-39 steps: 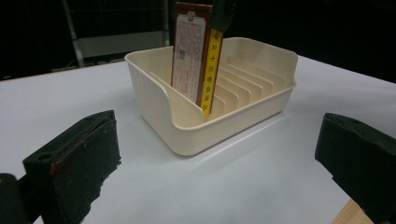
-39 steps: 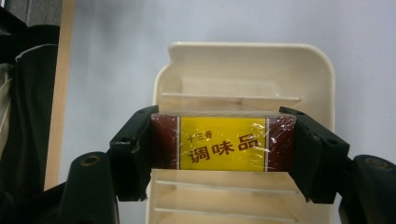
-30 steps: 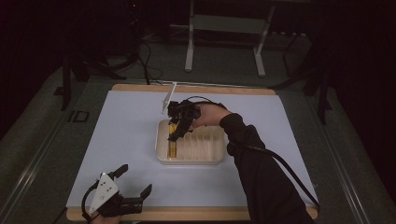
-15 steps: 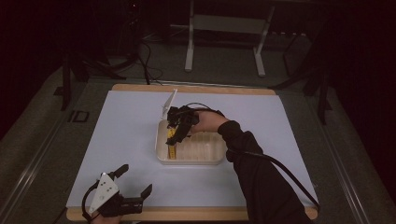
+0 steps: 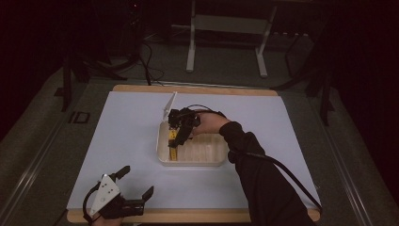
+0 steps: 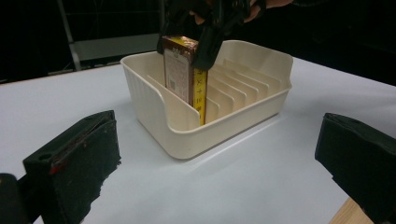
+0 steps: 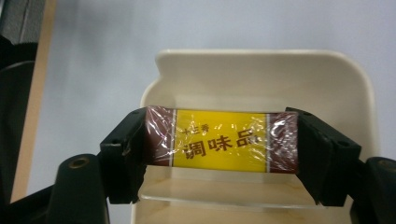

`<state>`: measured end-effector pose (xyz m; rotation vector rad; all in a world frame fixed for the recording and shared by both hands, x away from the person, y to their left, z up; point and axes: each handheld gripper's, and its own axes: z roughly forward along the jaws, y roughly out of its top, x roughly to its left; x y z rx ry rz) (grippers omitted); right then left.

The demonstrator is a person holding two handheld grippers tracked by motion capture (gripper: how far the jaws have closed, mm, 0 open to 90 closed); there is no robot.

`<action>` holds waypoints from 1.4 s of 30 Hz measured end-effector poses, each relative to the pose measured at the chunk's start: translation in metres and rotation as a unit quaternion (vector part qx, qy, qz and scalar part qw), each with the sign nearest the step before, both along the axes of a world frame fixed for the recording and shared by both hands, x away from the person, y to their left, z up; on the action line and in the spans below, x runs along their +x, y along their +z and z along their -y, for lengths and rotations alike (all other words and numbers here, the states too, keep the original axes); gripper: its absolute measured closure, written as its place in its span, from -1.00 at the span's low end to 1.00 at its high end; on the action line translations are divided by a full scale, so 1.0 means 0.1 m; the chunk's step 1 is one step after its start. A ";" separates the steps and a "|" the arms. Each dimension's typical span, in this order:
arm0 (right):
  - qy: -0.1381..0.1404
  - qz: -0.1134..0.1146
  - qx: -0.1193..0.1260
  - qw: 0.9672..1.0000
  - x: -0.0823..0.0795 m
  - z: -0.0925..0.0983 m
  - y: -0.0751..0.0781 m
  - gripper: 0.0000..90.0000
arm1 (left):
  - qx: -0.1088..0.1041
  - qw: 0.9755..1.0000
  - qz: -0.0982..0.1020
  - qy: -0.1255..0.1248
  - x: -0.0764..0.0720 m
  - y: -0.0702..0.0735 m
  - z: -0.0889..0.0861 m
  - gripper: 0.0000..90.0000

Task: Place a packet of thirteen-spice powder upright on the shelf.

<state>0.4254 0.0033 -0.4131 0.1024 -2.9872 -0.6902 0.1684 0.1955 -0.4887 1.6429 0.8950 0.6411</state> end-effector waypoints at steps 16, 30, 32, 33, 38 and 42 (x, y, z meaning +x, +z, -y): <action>-0.037 -0.008 0.005 0.999 0.01 0.18 0.29 -0.60 | 0.002 1.000 -0.002 0.001 0.02 0.00 0.01 -1.00; -0.096 0.009 -0.004 0.995 0.03 0.38 0.48 -0.76 | 0.001 1.000 -0.003 0.002 0.01 0.00 0.01 -1.00; -0.102 0.015 -0.001 0.995 0.02 0.42 0.50 -0.76 | 0.000 1.000 -0.002 0.002 0.01 0.00 0.01 -1.00; -0.103 0.013 0.002 0.995 0.01 0.44 0.50 -0.76 | 0.001 1.000 -0.002 0.002 0.01 0.00 0.01 -1.00; -0.124 0.009 0.016 0.992 0.01 0.57 0.52 -0.76 | 0.003 1.000 -0.001 0.001 0.00 0.00 0.01 -1.00; -0.148 0.002 0.028 0.989 0.01 0.70 0.54 -0.76 | 0.000 1.000 -0.001 0.001 0.00 0.00 0.01 -1.00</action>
